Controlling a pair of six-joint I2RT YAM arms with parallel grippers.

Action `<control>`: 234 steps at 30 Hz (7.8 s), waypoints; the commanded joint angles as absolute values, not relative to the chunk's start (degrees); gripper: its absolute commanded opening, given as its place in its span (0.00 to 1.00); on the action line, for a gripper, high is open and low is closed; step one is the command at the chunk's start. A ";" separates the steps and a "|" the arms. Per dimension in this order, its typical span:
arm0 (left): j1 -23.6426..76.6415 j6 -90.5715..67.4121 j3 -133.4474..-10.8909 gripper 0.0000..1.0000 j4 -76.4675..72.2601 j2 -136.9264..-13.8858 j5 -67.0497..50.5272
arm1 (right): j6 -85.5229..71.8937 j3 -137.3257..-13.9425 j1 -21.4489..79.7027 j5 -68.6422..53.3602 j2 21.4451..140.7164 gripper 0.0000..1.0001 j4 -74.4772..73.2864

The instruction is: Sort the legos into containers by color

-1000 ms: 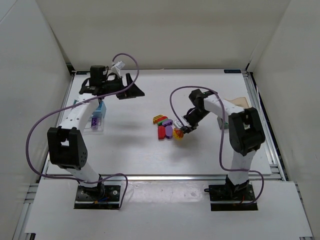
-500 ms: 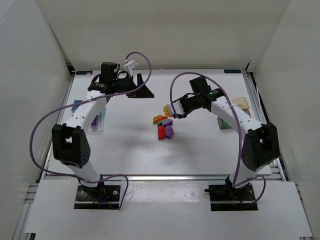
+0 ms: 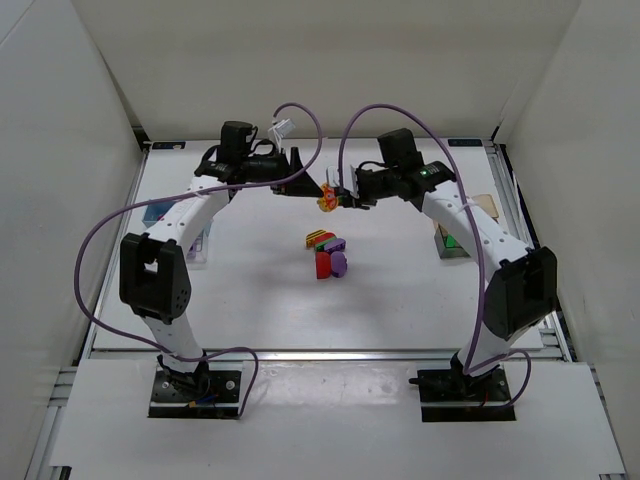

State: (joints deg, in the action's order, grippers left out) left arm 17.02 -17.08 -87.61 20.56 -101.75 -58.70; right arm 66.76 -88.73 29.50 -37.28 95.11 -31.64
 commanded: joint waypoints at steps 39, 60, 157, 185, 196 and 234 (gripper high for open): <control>18.46 -20.12 -82.97 0.10 13.54 -97.83 -63.02 | 65.83 -80.34 19.97 -29.63 89.13 0.00 -27.95; 16.35 -19.60 -84.28 0.11 12.74 -97.65 -61.08 | 52.58 -75.93 -6.67 -25.92 84.62 0.00 -50.36; 14.66 -1.14 -115.63 0.10 40.52 -114.32 -40.52 | 23.22 -88.77 -3.86 -20.48 85.43 0.78 -45.70; 39.90 -24.34 -150.73 0.10 -10.36 -156.97 -39.02 | 21.61 -90.26 -22.68 -34.41 81.03 0.79 -59.58; 37.98 -39.45 -141.26 0.10 -19.49 -147.07 -51.39 | 39.01 -103.93 -29.34 -69.38 99.38 0.73 -75.47; 31.99 -65.65 -127.79 0.10 -35.77 -134.82 -71.81 | 17.66 -109.51 -4.14 -82.79 112.33 0.75 -55.90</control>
State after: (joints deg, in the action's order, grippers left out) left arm 31.79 -65.43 -127.22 -34.59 -140.25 -71.07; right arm 16.64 -107.48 -5.96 -82.46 112.57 -56.73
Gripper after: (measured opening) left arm 0.479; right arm 0.744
